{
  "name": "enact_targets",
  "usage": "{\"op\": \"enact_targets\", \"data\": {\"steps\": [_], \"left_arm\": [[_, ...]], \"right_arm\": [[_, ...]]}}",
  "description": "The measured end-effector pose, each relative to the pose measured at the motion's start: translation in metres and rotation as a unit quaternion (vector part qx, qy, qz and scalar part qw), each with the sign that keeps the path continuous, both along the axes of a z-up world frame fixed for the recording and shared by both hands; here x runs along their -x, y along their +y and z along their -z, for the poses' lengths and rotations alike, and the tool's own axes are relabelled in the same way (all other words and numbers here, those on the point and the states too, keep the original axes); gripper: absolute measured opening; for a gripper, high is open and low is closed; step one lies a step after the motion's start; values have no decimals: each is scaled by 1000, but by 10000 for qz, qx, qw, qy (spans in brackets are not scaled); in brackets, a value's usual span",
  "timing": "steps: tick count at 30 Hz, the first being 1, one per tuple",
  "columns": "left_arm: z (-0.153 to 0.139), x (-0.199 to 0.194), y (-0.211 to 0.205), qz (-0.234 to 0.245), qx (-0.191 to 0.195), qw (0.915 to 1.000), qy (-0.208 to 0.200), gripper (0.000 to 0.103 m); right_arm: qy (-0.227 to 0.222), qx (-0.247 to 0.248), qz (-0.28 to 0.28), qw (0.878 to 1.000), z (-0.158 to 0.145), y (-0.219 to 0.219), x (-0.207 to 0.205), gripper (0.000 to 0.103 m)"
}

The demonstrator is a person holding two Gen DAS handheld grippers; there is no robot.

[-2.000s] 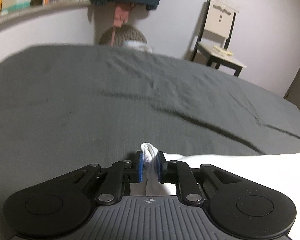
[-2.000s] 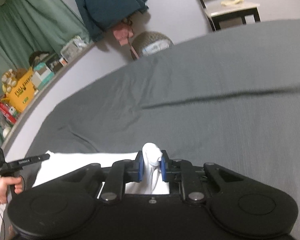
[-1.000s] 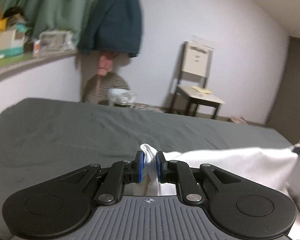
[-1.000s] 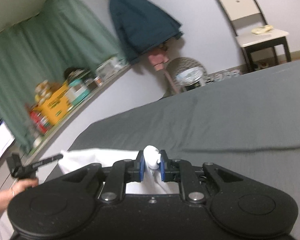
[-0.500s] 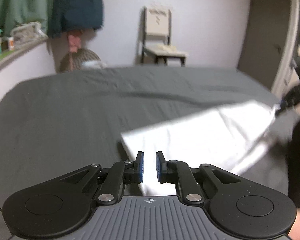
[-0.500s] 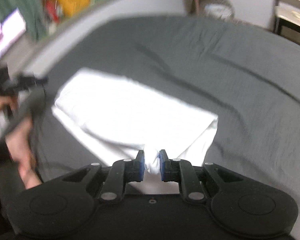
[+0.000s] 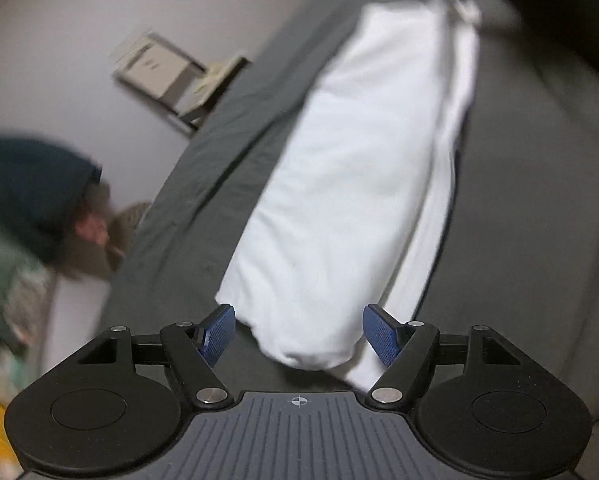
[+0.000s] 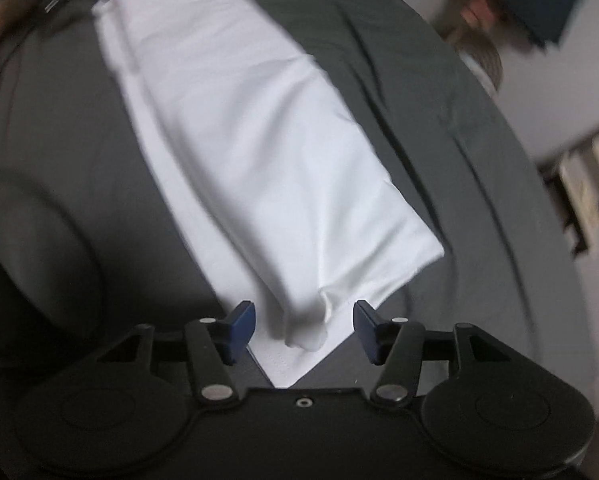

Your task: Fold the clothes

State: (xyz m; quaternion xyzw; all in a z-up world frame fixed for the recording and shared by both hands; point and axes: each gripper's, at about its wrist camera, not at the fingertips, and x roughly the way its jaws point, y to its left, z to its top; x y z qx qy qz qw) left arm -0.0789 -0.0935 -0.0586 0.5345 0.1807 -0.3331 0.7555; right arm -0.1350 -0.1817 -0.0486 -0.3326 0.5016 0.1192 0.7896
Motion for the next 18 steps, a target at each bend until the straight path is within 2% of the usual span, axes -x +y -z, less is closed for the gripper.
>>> {"op": "enact_targets", "data": {"steps": [2, 5, 8, 11, 15, 16, 18], "left_arm": [[10, 7, -9, 325, -627, 9970, -328, 71], [21, 16, -21, 705, -1325, 9867, -623, 71], [32, 27, -28, 921, -1746, 9774, -760, 71], [41, 32, -30, 909, -1896, 9745, -782, 65], [44, 27, -36, 791, -2093, 9719, -727, 47], [45, 27, -37, 790, -2129, 9713, -703, 44], [48, 29, -39, 875, -2218, 9690, -639, 33]], "right_arm": [[-82, 354, -334, 9988, 7, 11, 4, 53], [-133, 749, -661, 9949, 17, 21, 7, 52], [-245, 915, -908, 9914, 22, 28, 11, 51], [-304, 1227, -1103, 9858, 33, 36, 9, 49], [-306, 1751, -1309, 9753, 55, 41, 4, 46], [-324, 1888, -1355, 9721, 60, 42, 3, 42], [-340, 2053, -1419, 9678, 67, 43, 0, 23]]}}
